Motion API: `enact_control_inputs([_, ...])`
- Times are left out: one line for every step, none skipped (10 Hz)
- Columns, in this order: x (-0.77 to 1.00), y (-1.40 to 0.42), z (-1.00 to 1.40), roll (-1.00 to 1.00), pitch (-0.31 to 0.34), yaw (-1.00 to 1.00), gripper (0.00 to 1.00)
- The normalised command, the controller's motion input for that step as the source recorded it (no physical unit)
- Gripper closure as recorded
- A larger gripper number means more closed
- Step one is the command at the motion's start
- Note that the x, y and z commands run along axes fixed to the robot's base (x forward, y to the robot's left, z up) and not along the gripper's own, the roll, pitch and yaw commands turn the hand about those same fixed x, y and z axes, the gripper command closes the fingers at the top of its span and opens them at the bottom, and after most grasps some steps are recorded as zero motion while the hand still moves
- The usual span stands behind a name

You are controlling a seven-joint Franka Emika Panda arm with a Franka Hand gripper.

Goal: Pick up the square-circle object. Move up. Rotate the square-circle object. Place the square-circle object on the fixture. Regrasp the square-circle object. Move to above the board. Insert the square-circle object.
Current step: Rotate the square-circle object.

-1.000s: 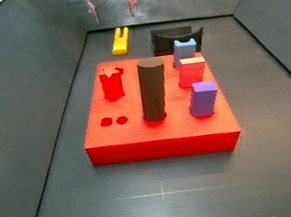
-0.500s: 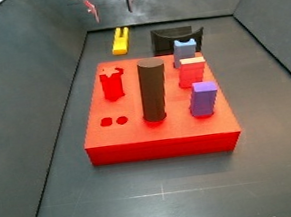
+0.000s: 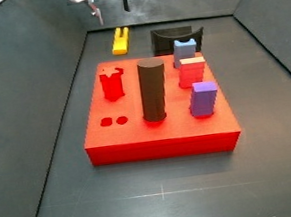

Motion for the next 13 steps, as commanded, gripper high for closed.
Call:
enact_control_inputs([0.03,0.00,-0.04,0.00,-0.001,1.00,0.00])
enact_control_inputs([0.03,0.00,-0.04,0.00,-0.001,1.00,0.00])
enact_control_inputs([0.03,0.00,-0.04,0.00,-0.001,1.00,0.00])
enact_control_inputs([0.03,0.00,-0.04,0.00,-0.001,1.00,0.00])
enact_control_inputs([0.03,0.00,-0.04,0.00,-0.001,1.00,0.00])
enact_control_inputs([0.03,0.00,-0.04,0.00,-0.001,1.00,0.00])
enact_control_inputs([0.03,0.00,-0.04,0.00,-0.001,1.00,0.00])
enact_control_inputs([0.03,0.00,-0.03,0.00,-0.001,1.00,0.00])
enact_control_inputs([0.03,0.00,-0.03,0.00,-0.001,1.00,0.00])
enact_control_inputs([0.03,0.00,-0.03,0.00,-0.001,1.00,0.00])
enact_control_inputs([0.03,0.00,-0.03,0.00,-0.001,1.00,0.00])
enact_control_inputs([0.03,0.00,-0.03,0.00,-0.001,1.00,0.00])
enact_control_inputs([0.03,0.00,-0.03,0.00,-0.001,1.00,0.00])
